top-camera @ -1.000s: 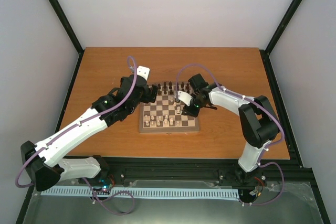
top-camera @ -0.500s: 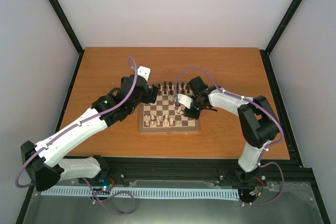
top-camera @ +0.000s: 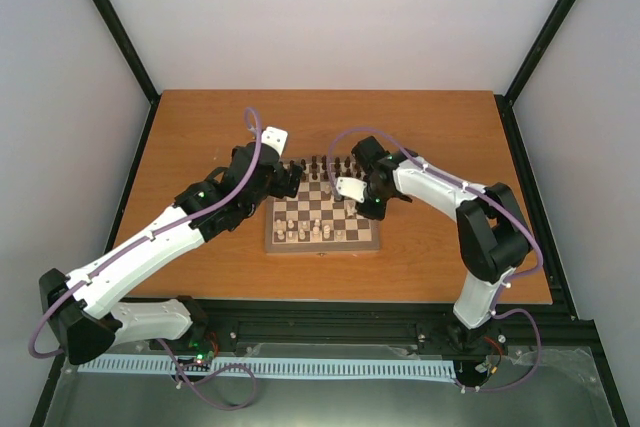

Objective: Set up the chess pieces on the board

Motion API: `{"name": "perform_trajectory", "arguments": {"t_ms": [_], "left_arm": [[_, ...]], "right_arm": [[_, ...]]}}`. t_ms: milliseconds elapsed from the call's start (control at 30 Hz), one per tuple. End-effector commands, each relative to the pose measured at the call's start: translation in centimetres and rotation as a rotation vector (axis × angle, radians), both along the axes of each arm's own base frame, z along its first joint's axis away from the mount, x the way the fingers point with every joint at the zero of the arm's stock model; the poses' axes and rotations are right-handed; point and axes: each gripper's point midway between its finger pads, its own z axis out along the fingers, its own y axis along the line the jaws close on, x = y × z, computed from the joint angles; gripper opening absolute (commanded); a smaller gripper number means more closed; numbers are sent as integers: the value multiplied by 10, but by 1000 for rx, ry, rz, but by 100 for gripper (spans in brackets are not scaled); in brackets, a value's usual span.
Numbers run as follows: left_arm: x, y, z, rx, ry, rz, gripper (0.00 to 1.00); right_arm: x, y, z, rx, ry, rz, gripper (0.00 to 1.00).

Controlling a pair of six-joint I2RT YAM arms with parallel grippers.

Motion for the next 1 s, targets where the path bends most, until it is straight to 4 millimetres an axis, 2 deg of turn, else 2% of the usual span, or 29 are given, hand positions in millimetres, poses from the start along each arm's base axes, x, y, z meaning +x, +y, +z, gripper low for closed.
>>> {"name": "perform_trajectory", "arguments": {"t_ms": [0, 267, 600, 733, 867, 967], "left_arm": [[-3, 2, 23, -31, -39, -13, 100], [-4, 5, 25, -29, -47, -11, 100], [-4, 4, 26, -32, -47, -19, 100], [-4, 4, 25, -32, -44, -18, 100], [-4, 6, 27, -41, -49, 1, 100], [-5, 11, 32, -43, -65, 15, 100]], "right_arm": [[-3, -26, 9, -219, -6, 105, 8], [-3, -45, -5, -456, -38, 202, 7], [-7, -57, -2, -582, -103, 246, 7], [-5, -58, 11, -586, -133, 241, 7], [-4, -49, 34, -514, -165, 217, 6], [-6, -41, 45, -458, -168, 207, 7]]}}
